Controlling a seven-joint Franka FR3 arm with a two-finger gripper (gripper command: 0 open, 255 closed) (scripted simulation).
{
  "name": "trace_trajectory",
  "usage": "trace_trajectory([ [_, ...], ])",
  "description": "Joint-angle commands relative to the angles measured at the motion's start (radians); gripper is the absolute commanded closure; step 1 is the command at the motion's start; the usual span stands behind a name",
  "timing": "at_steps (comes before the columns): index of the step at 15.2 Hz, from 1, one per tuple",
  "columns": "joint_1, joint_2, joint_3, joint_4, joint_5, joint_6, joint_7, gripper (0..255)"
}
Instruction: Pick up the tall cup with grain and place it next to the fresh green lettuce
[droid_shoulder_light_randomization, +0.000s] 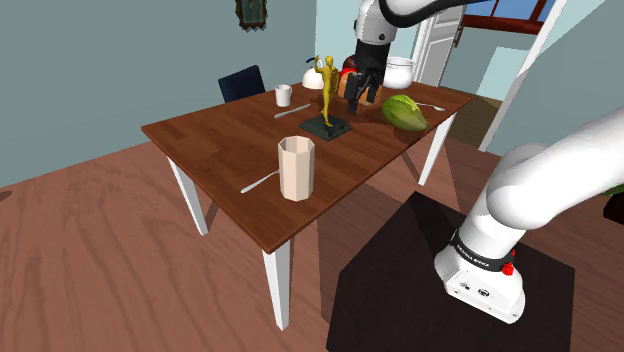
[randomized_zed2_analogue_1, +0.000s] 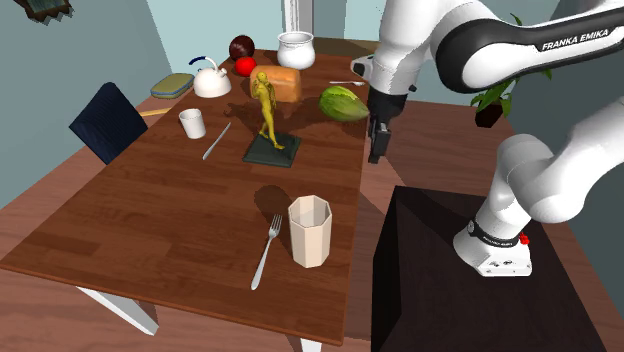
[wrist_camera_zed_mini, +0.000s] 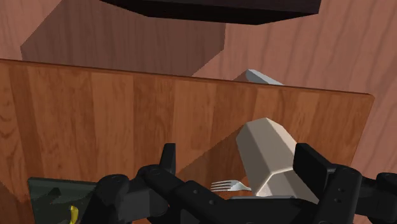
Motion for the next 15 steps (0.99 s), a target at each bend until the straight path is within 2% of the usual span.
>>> trace_trajectory([
  [1,0.004,0.077,0.011,0.022,0.007,0.044,0.013,0],
  [7,0.012,0.309,0.040,0.117,0.017,0.148,0.045,0],
  [13,0.024,0.548,0.063,0.254,0.013,0.216,0.078,0],
  [15,0.025,0.558,0.063,0.249,0.012,0.230,0.080,0],
])
